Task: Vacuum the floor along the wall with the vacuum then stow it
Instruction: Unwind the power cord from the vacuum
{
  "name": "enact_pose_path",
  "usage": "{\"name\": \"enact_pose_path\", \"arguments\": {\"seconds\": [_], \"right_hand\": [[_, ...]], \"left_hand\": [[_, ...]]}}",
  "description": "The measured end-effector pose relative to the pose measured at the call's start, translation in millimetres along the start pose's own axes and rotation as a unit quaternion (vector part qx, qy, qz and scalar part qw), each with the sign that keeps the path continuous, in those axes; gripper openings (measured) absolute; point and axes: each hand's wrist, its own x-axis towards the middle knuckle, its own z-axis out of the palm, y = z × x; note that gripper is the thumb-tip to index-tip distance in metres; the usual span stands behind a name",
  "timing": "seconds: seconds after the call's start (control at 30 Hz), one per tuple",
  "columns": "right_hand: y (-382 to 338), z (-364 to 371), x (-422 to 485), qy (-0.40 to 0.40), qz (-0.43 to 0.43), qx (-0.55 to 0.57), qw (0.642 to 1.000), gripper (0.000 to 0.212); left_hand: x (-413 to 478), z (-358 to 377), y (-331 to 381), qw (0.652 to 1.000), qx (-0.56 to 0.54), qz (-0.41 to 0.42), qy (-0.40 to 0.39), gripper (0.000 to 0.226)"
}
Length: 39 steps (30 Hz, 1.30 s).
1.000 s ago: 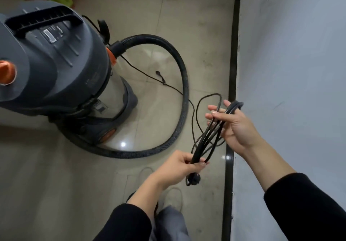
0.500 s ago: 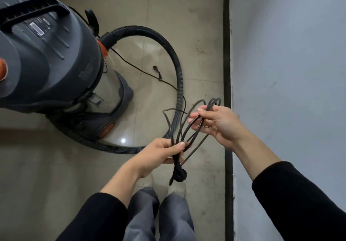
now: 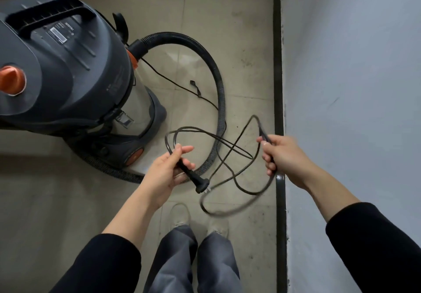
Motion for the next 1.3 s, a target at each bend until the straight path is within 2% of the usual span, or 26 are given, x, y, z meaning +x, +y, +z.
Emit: {"name": "enact_pose_path", "arguments": {"seconds": [0.1,0.17,0.23,0.3,0.37,0.47,0.53,0.6,0.63,0.7,0.73,0.77,0.8,0.93,1.07,1.13,1.2,1.23,1.27,1.3], "right_hand": [[13.4,0.7,-4.0,-0.052,0.015,-0.113,0.992,0.019],[28.3,-0.9,2.2,0.016,0.0,-0.219,0.976,0.022],[48.9,-8.7,12.1,0.135,-0.004,-0.28,0.951,0.022],[69.3,-11.4,16.9,0.208,0.04,-0.197,0.957,0.021],[81.1,-1.4,12.9,0.226,0.104,-0.056,0.967,0.02],[94.6,39.5,1.8,0.179,0.184,0.143,0.956,0.019],[102.2,81.0,-7.2,0.134,0.229,0.212,0.941,0.023],[108.7,127.1,-21.4,0.038,0.275,0.245,0.929,0.018],[111.9,149.4,-29.6,-0.032,0.299,0.232,0.925,0.016],[115.8,184.0,-42.5,-0.198,0.312,0.125,0.921,0.012],[117.7,193.4,-43.0,-0.254,0.297,0.063,0.918,0.007],[115.1,198.4,-42.4,-0.269,0.282,0.02,0.921,0.003],[111.7,198.5,-38.5,-0.25,0.263,-0.002,0.932,0.005],[79.5,172.3,-15.1,-0.067,0.112,0.038,0.991,0.019],[47.6,161.3,-14.0,-0.037,-0.018,0.009,0.999,0.019],[37.4,169.1,-12.0,-0.047,-0.033,-0.034,0.998,0.024],[31.3,180.9,-9.4,-0.078,-0.013,-0.06,0.995,0.056],[30.2,187.2,-8.4,-0.096,0.013,-0.062,0.993,0.064],[30.0,193.4,-7.3,-0.108,0.044,-0.057,0.992,0.06],[28.3,200.1,-7.4,-0.118,0.073,-0.046,0.989,0.044]], "left_hand": [[0.0,2.2,1.7,0.998,-0.059,0.005,0.02,0.036],[-1.7,5.3,1.6,1.0,-0.005,0.005,0.022,0.039],[-3.6,5.6,-0.2,0.998,0.05,0.007,0.033,0.04],[-7.5,2.2,-0.8,0.996,0.075,0.02,0.043,0.039],[-15.7,-2.4,0.9,0.994,0.089,0.045,0.044,0.037],[-31.6,-7.4,10.3,0.994,0.065,0.081,0.036,0.034],[-38.3,-11.3,20.9,0.992,0.047,0.106,0.042,0.032],[-43.3,-17.5,32.1,0.988,0.053,0.131,0.057,0.032],[-45.8,-22.2,36.4,0.986,0.063,0.14,0.064,0.032],[-50.4,-34.8,41.6,0.982,0.093,0.144,0.074,0.033],[-52.3,-41.8,41.9,0.981,0.111,0.137,0.077,0.033],[-54.5,-49.5,40.5,0.98,0.129,0.125,0.08,0.033],[-57.0,-57.7,37.4,0.979,0.146,0.111,0.083,0.033],[-58.2,-76.5,17.5,0.971,0.213,0.052,0.091,0.029],[-56.3,-82.8,-6.6,0.957,0.277,0.025,0.085,0.028],[-57.0,-84.4,-12.8,0.94,0.336,0.014,0.065,0.03],[-58.2,-86.2,-16.3,0.921,0.387,0.0,0.042,0.029],[-59.6,-87.1,-17.1,0.912,0.408,-0.002,0.032,0.03],[-60.9,-88.7,-18.6,0.905,0.424,-0.001,0.024,0.03],[-62.6,-89.9,-19.8,0.902,0.431,0.004,0.017,0.03]]}}
